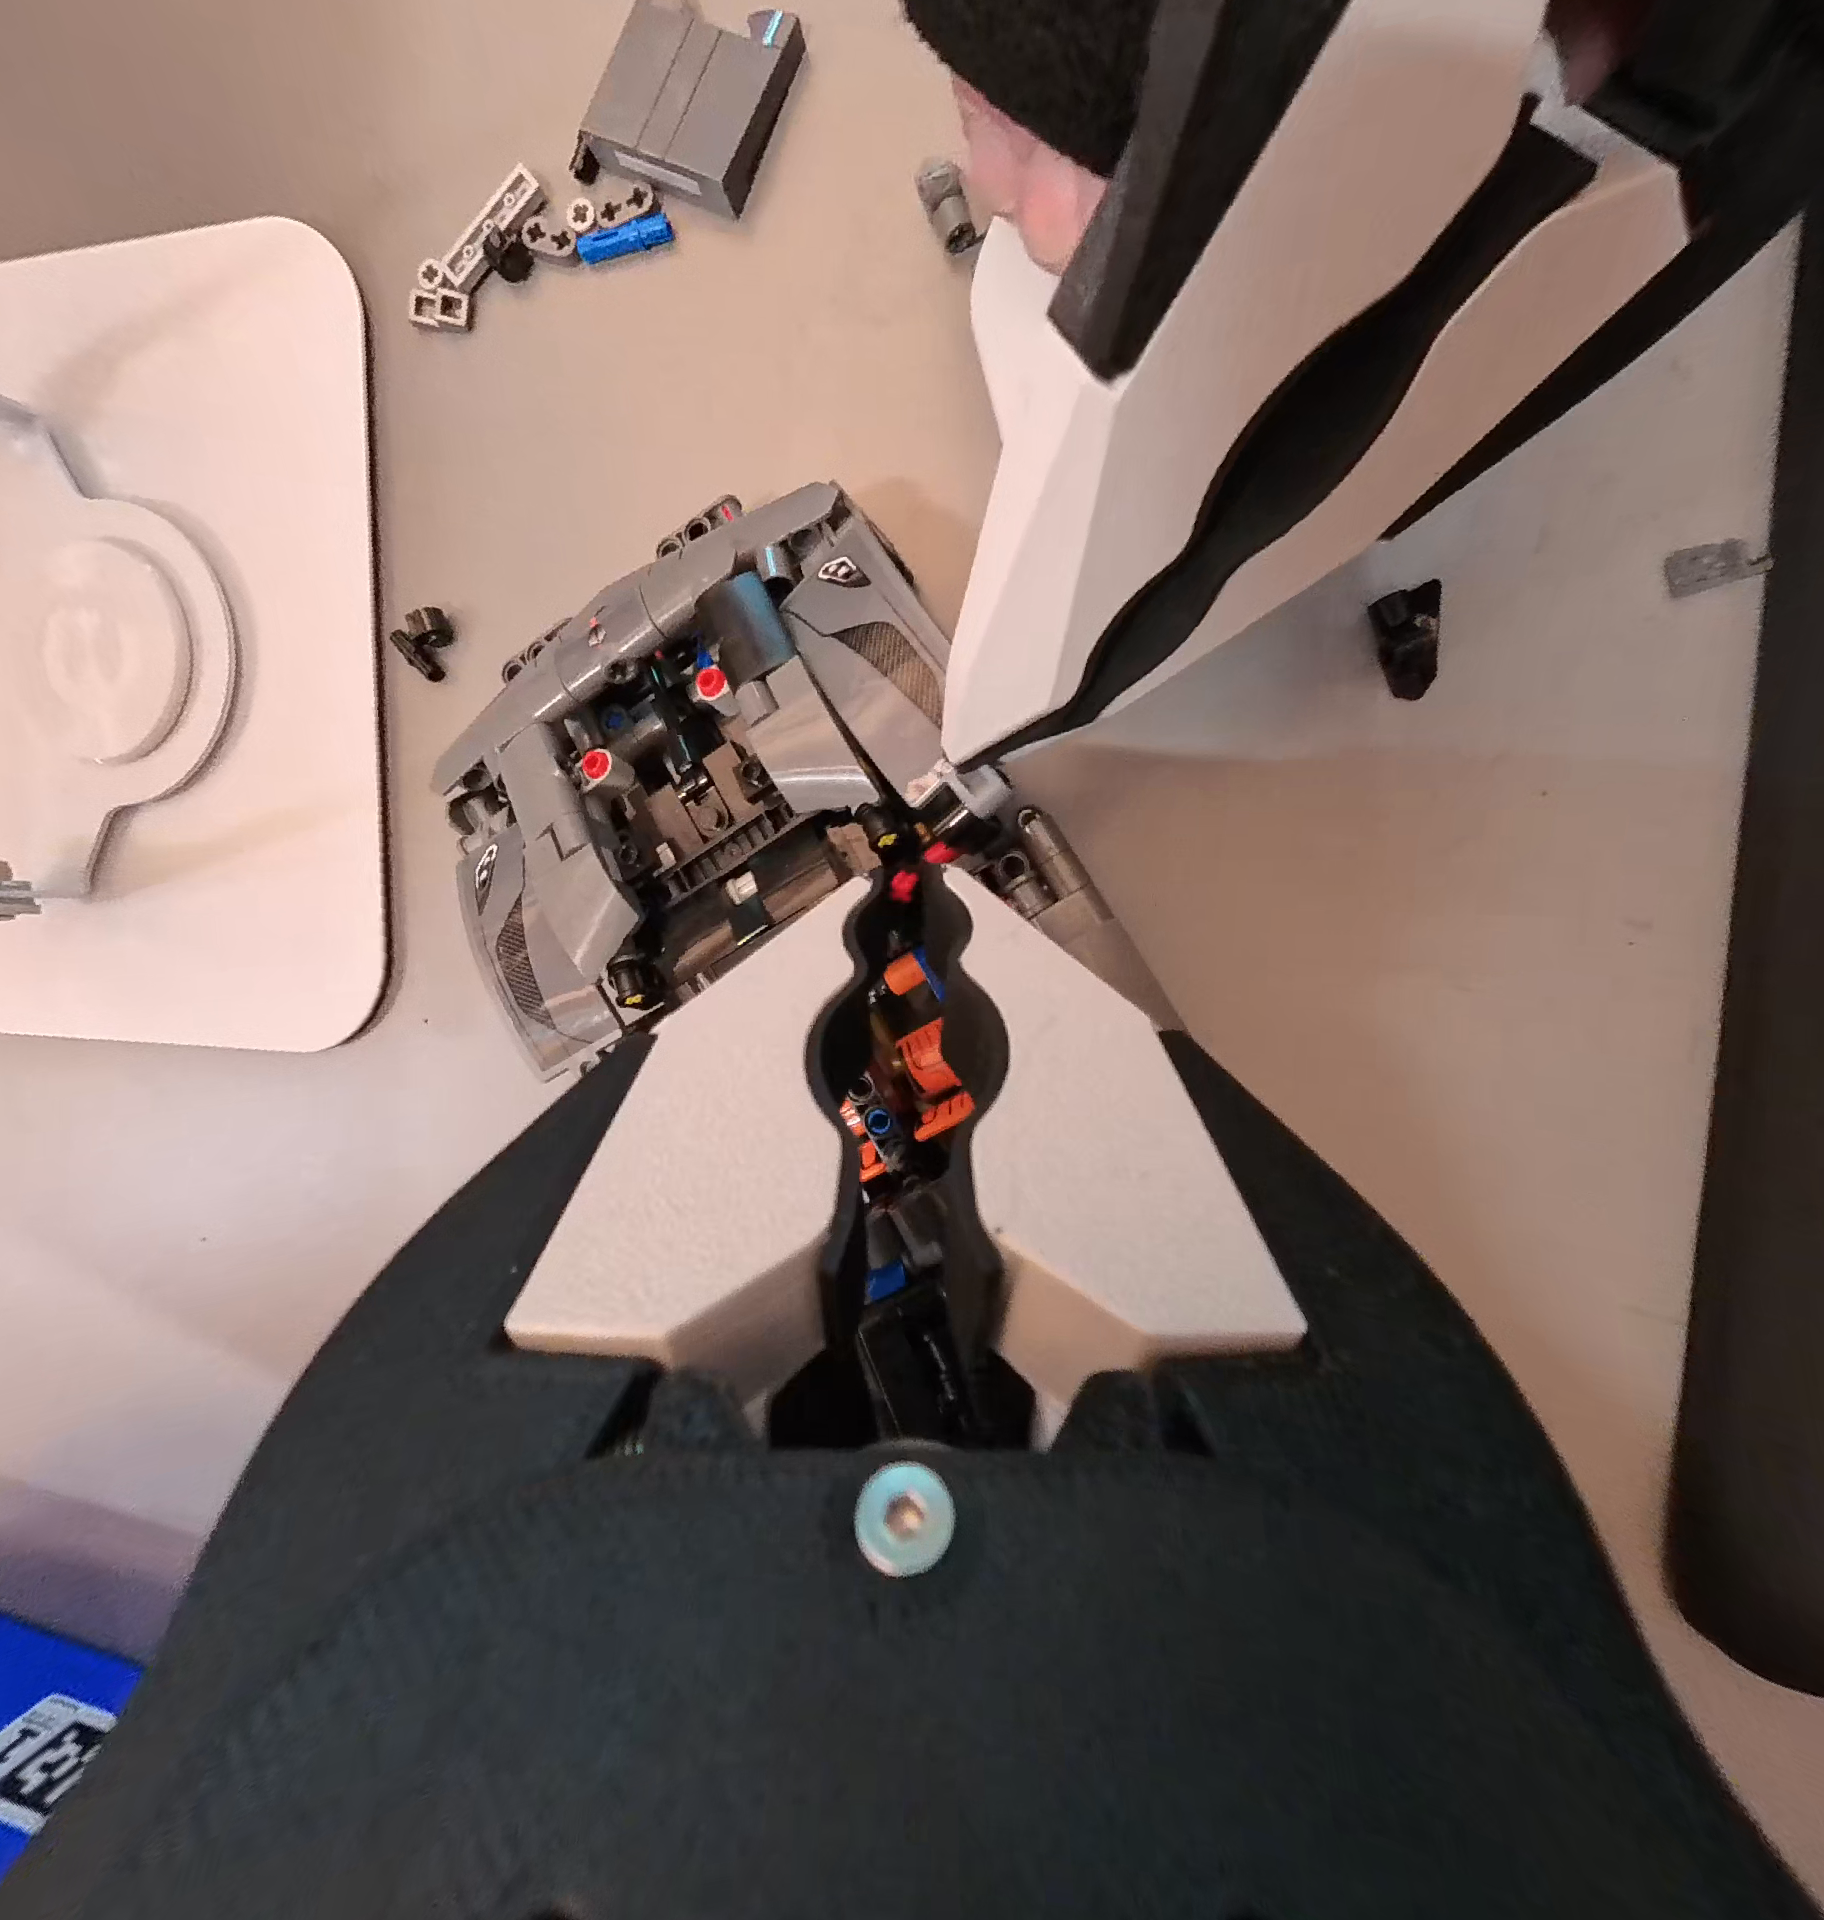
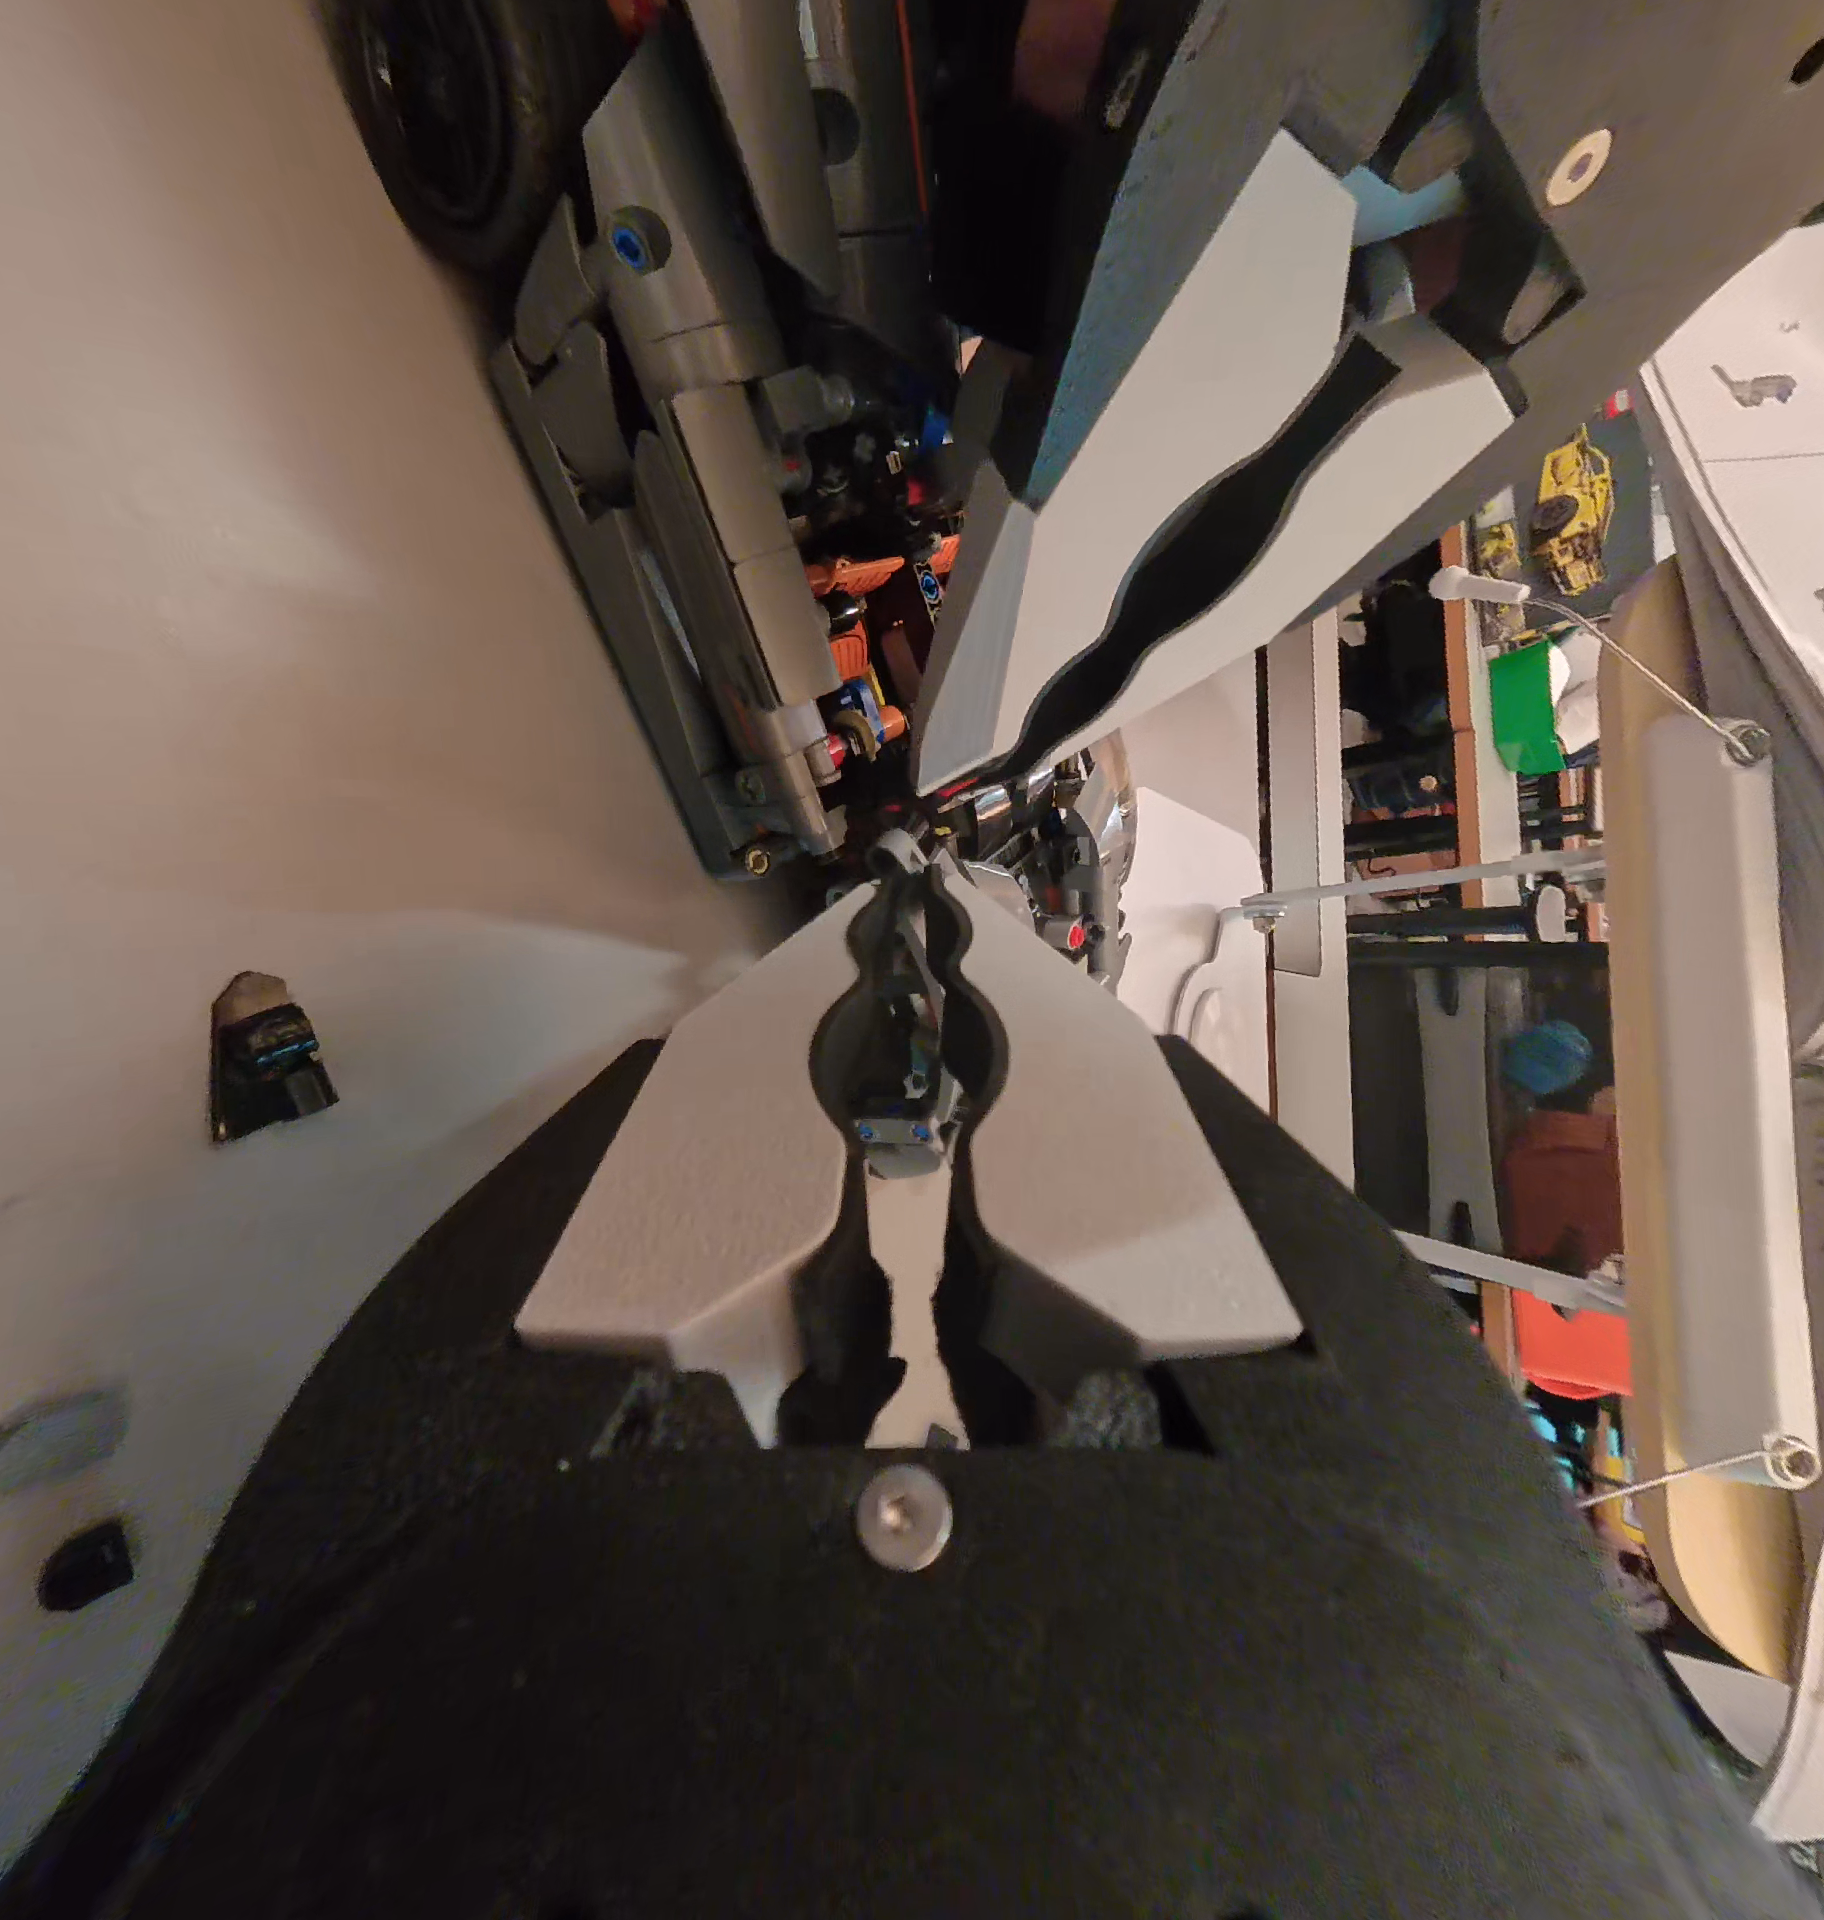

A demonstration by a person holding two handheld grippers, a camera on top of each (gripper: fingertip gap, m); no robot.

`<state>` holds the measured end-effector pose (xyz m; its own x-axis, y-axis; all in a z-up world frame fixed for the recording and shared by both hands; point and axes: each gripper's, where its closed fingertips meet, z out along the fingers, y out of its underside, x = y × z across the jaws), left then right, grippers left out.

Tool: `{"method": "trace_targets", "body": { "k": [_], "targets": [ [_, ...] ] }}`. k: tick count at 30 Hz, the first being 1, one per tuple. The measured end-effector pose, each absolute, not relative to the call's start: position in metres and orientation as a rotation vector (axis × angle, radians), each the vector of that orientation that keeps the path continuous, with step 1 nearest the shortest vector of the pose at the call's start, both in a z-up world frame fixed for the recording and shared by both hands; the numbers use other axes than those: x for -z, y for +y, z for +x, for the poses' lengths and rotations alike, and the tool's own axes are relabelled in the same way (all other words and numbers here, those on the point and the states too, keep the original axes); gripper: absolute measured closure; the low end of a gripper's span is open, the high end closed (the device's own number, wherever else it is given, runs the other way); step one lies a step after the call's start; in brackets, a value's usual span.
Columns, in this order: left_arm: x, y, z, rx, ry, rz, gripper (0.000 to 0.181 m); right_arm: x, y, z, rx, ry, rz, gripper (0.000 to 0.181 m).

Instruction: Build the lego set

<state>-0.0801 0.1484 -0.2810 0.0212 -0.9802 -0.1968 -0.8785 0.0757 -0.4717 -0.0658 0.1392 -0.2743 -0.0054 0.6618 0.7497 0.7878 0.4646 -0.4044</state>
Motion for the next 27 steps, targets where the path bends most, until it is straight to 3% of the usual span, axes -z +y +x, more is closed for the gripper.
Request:
{"method": "trace_targets", "body": {
  "k": [11, 27],
  "targets": [
    [0.282, 0.147, -0.079, 0.329, 1.886, -1.863, 0.179, 0.280, 0.139, -0.068, 0.242, -1.747, -1.231, 0.169],
    [0.283, 0.149, -0.078, 0.346, 1.864, -1.905, 0.179, 0.286, 0.140, -0.077, 0.328, -1.738, -1.225, 0.174]
  ]
}}
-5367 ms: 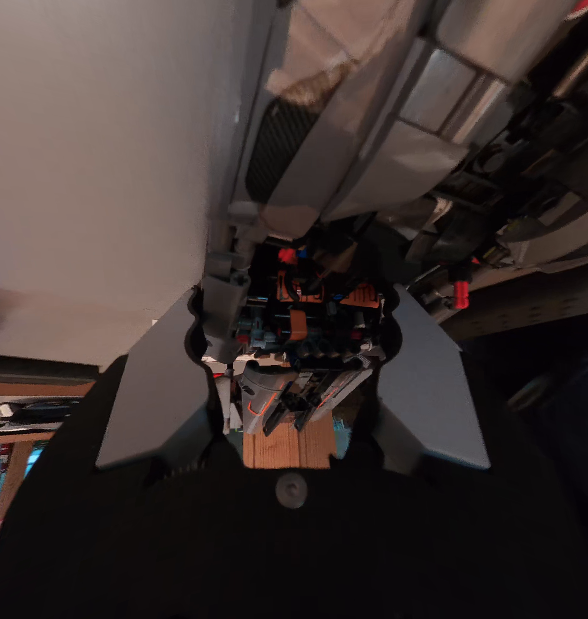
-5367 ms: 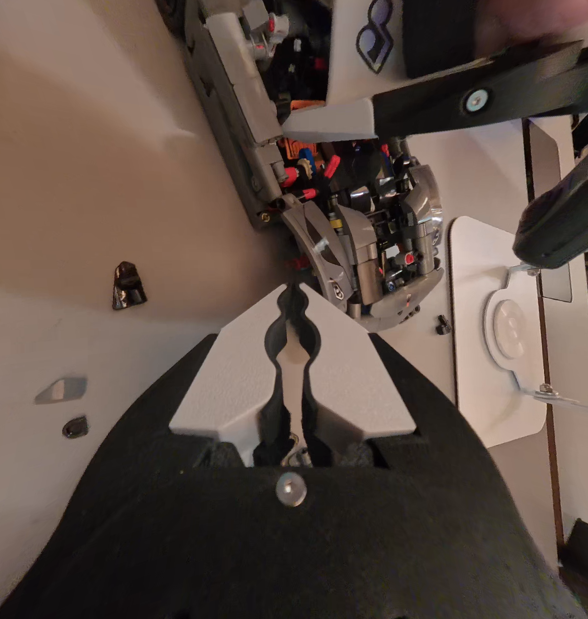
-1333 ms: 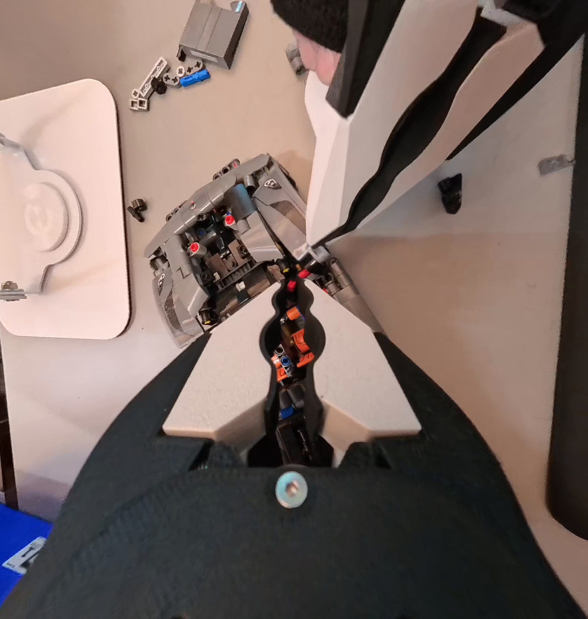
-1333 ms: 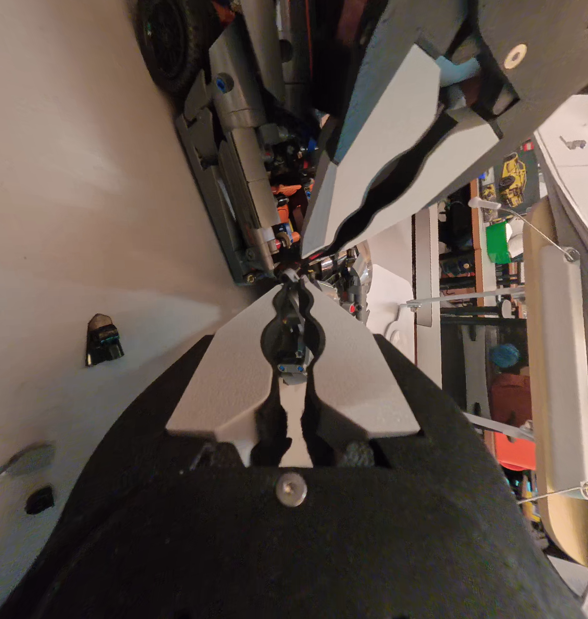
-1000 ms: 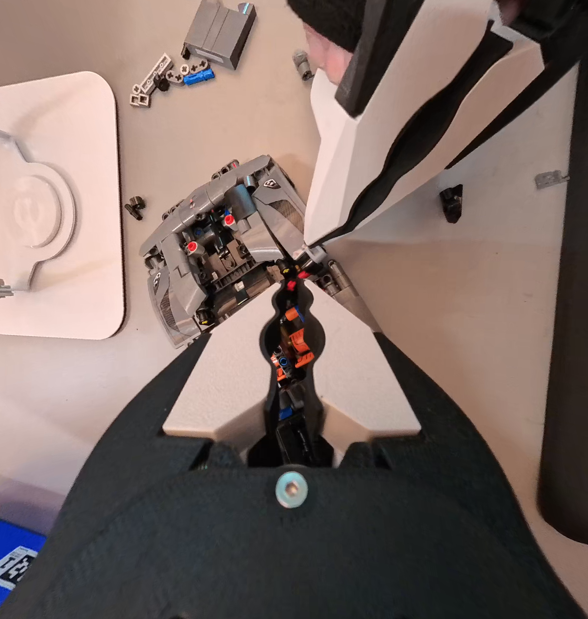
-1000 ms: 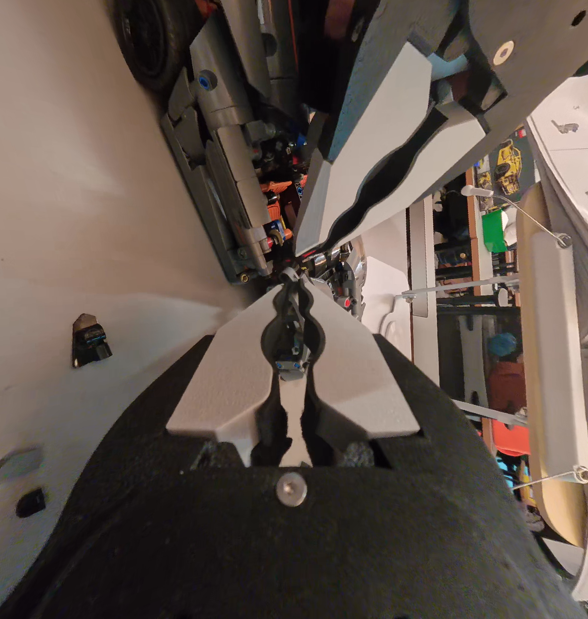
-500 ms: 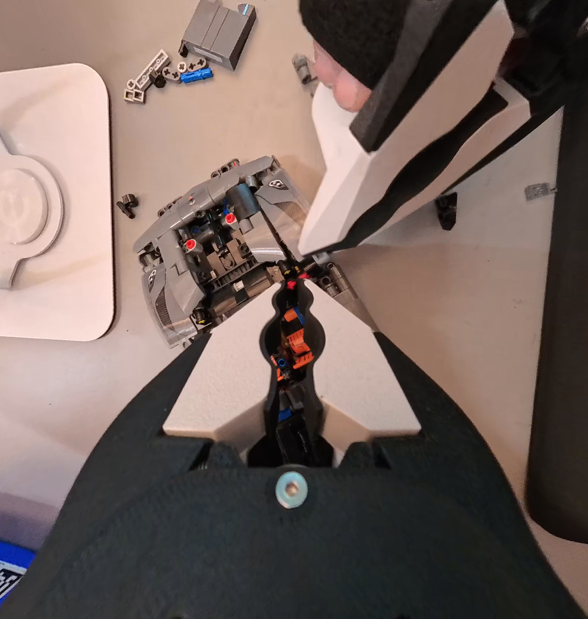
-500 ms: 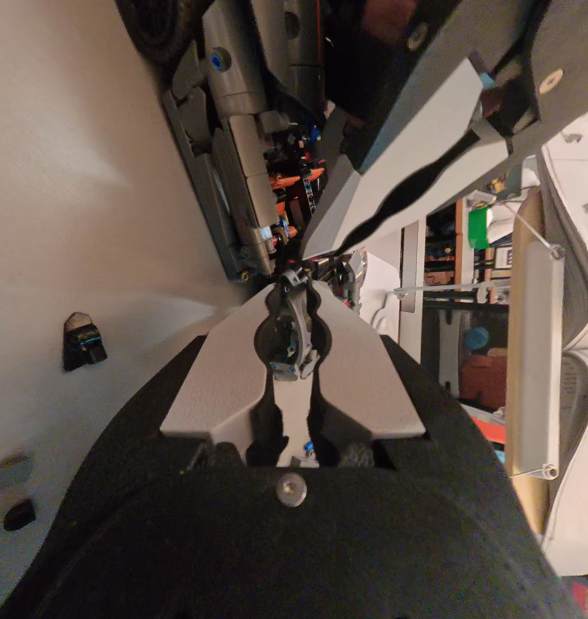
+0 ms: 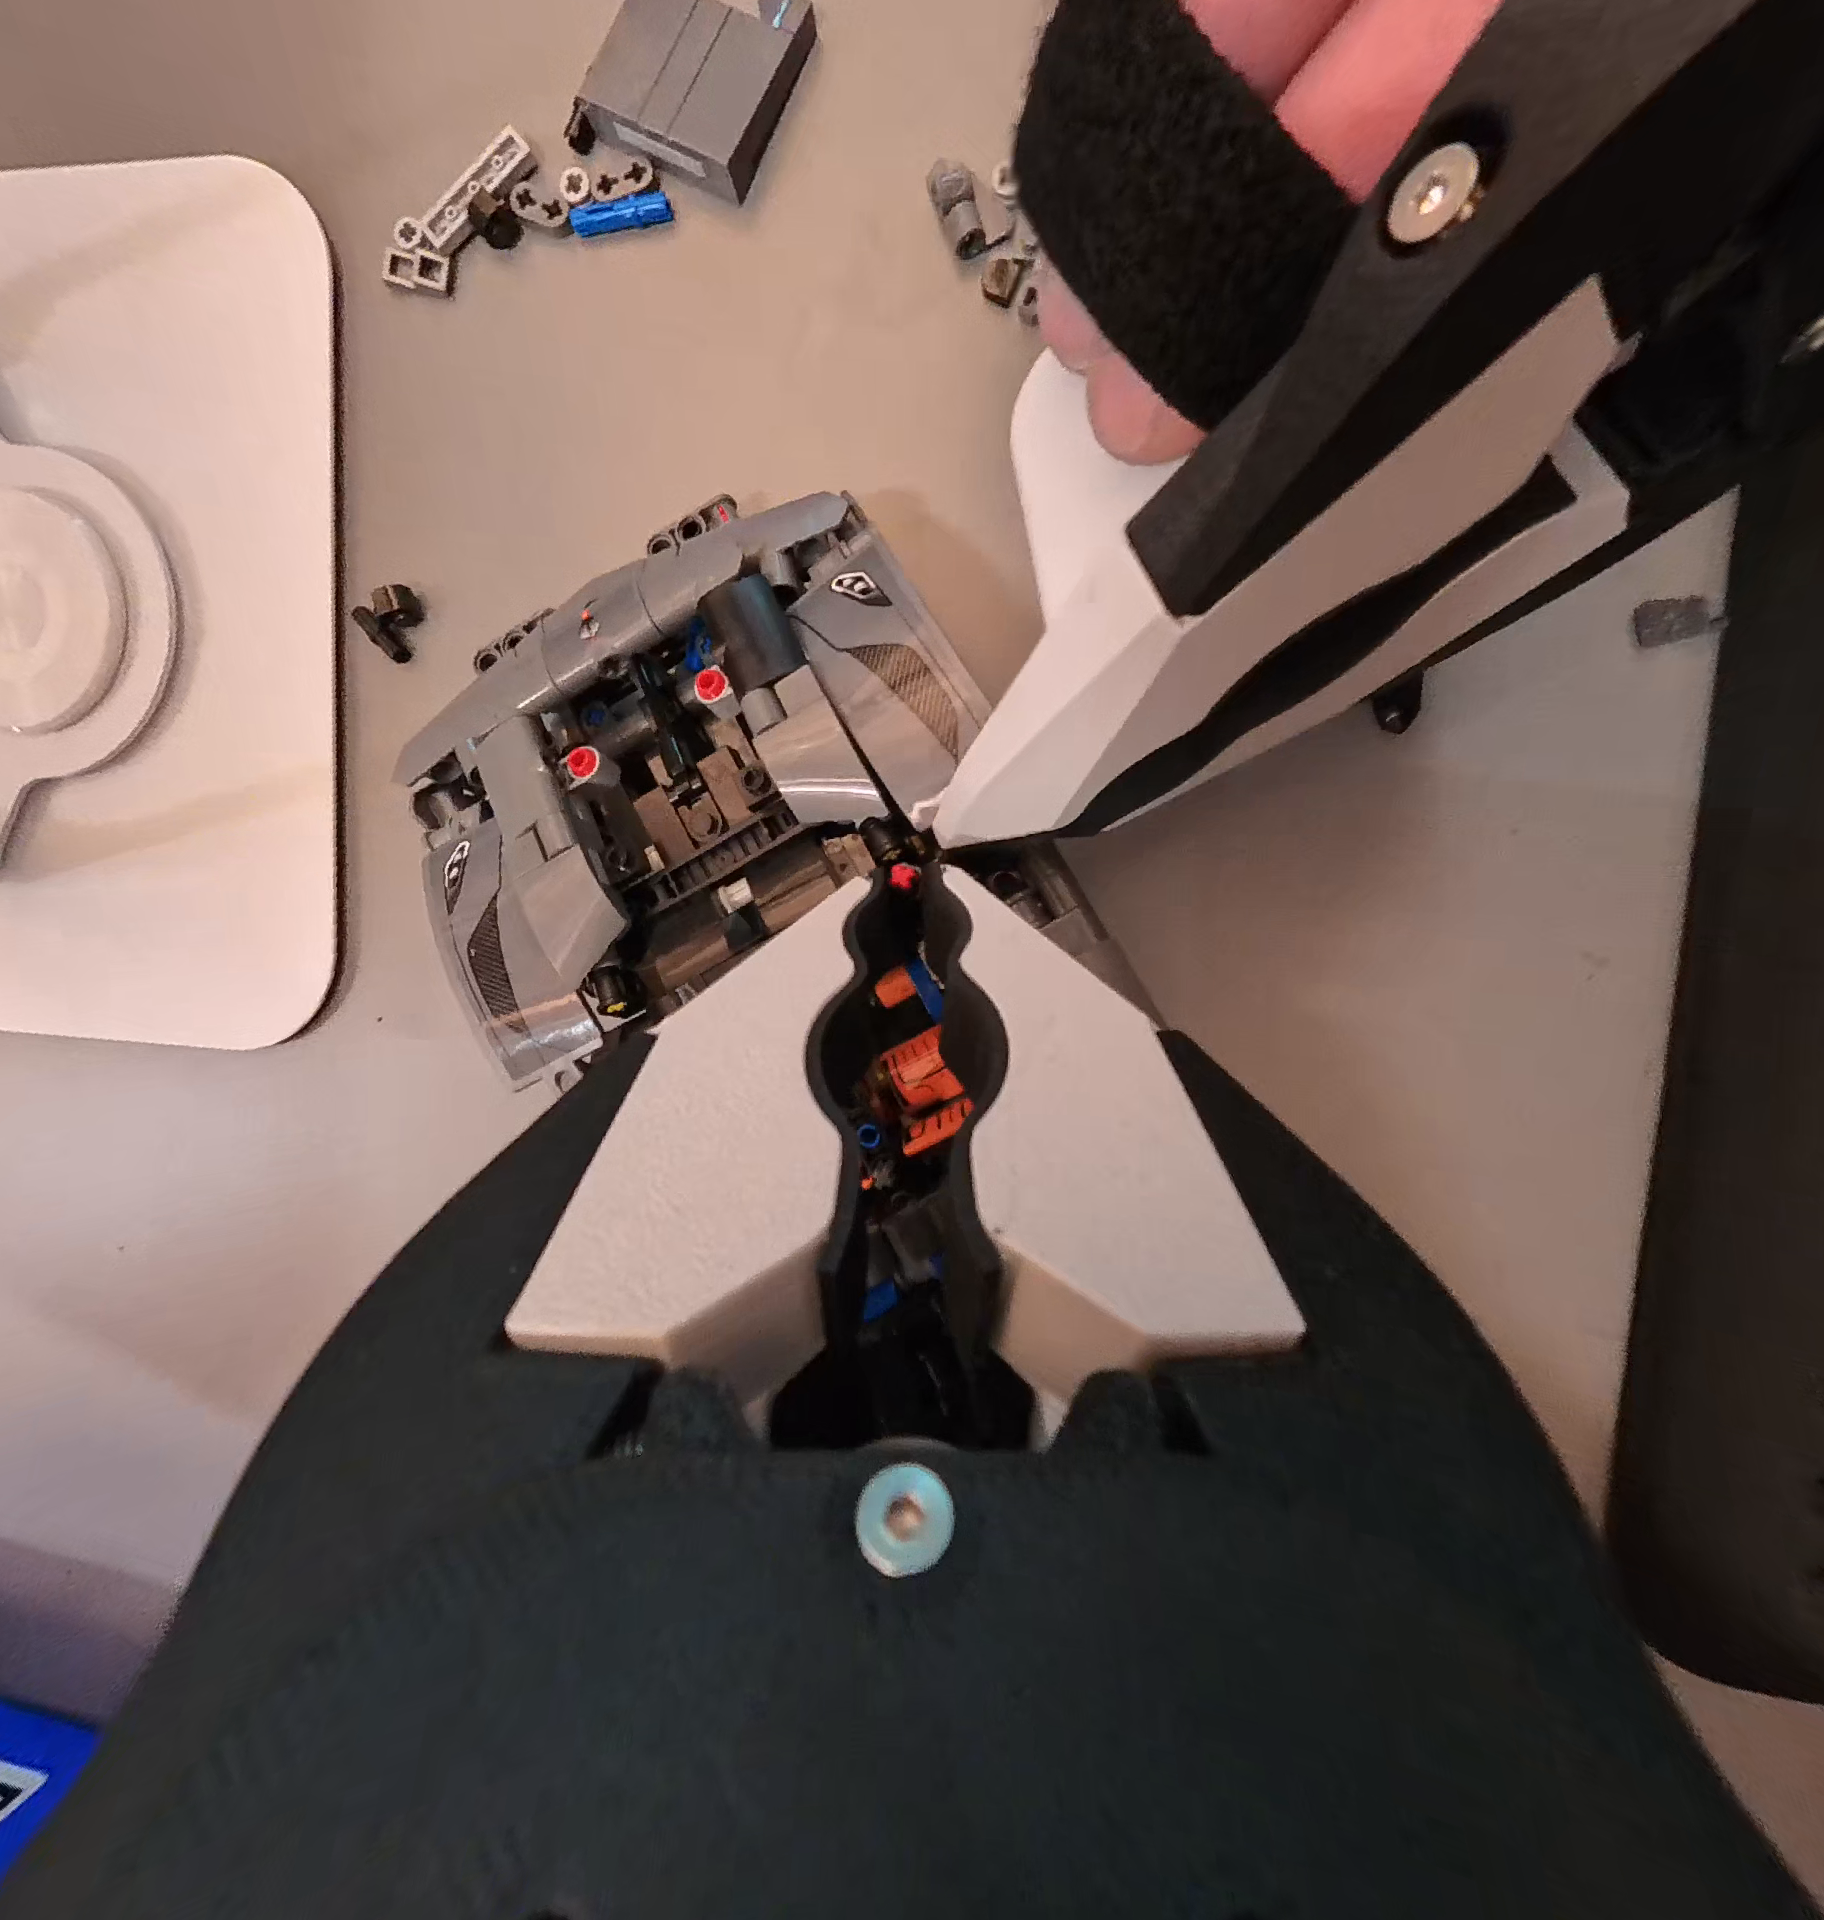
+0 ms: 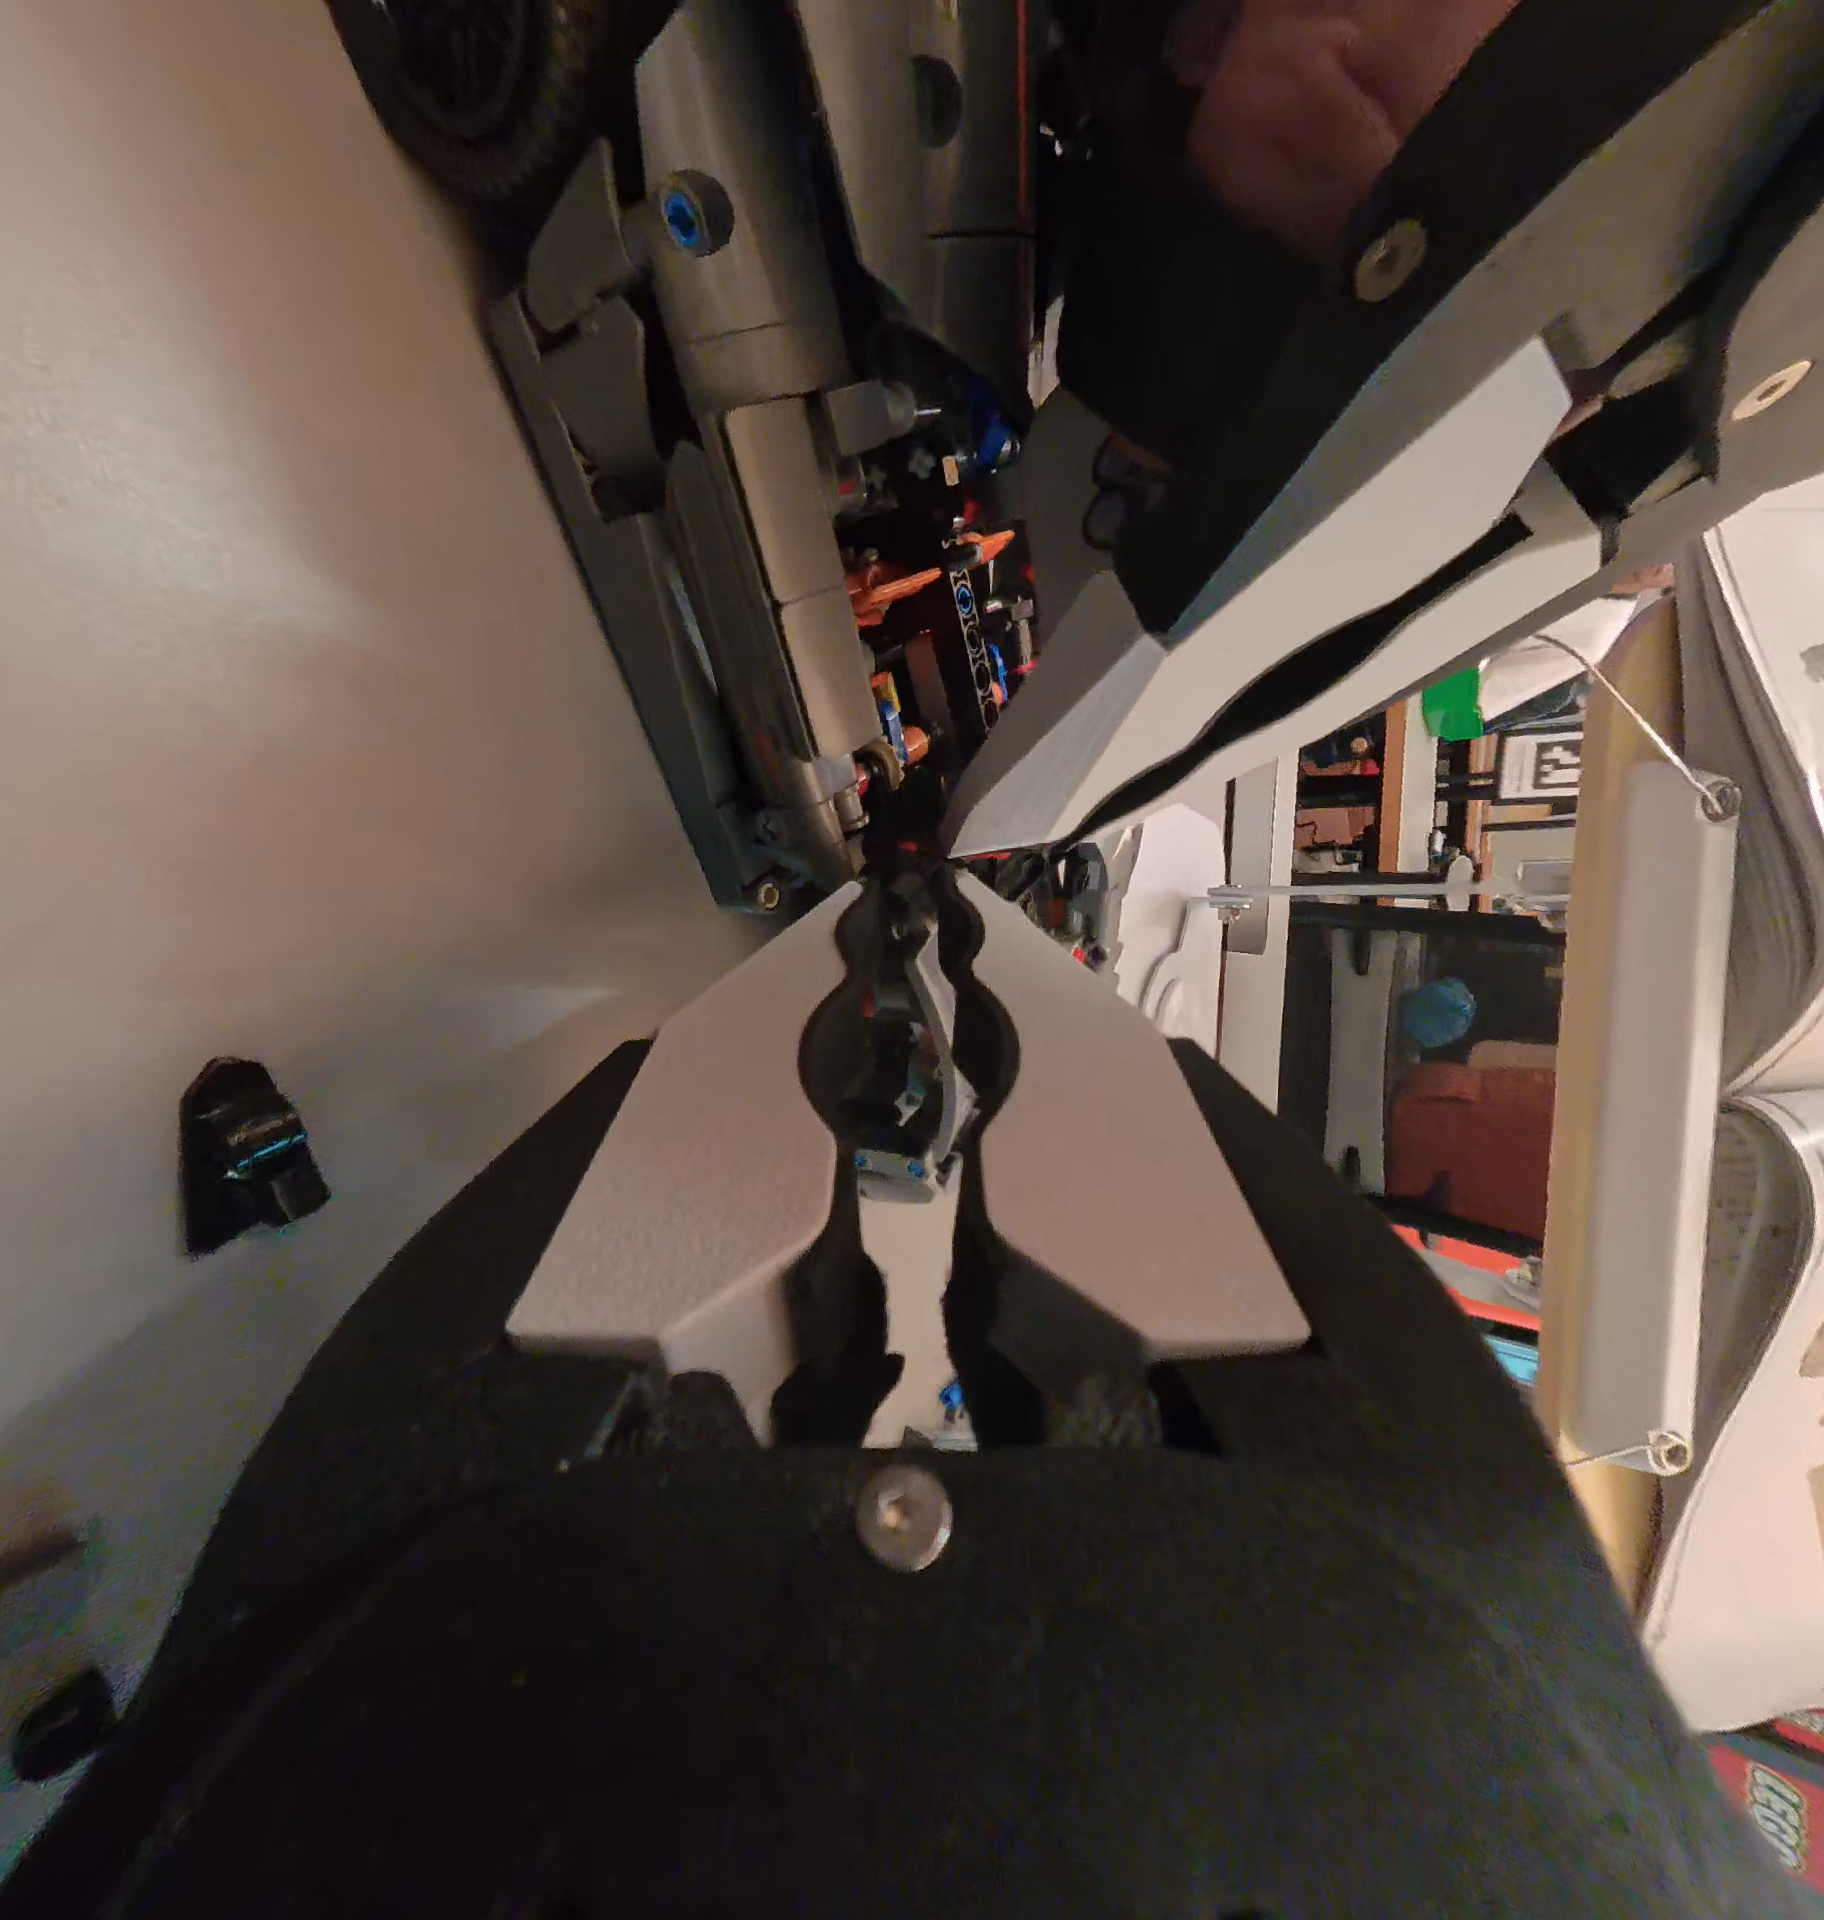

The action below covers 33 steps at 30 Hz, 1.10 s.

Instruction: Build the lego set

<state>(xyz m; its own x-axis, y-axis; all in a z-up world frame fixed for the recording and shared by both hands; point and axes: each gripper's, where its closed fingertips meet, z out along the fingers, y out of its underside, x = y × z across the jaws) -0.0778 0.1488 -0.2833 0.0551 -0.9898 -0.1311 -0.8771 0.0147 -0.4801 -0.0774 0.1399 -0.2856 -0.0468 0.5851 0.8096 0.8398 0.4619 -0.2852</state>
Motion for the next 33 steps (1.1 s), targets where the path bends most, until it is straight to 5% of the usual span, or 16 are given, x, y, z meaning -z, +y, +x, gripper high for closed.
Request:
{"method": "trace_targets", "body": {
  "k": [33],
  "targets": [
    [0.279, 0.169, -0.077, 0.576, 1.600, -2.112, 0.181, 0.281, 0.163, -0.077, 0.281, -1.664, -1.225, 0.171]
  ]
}}
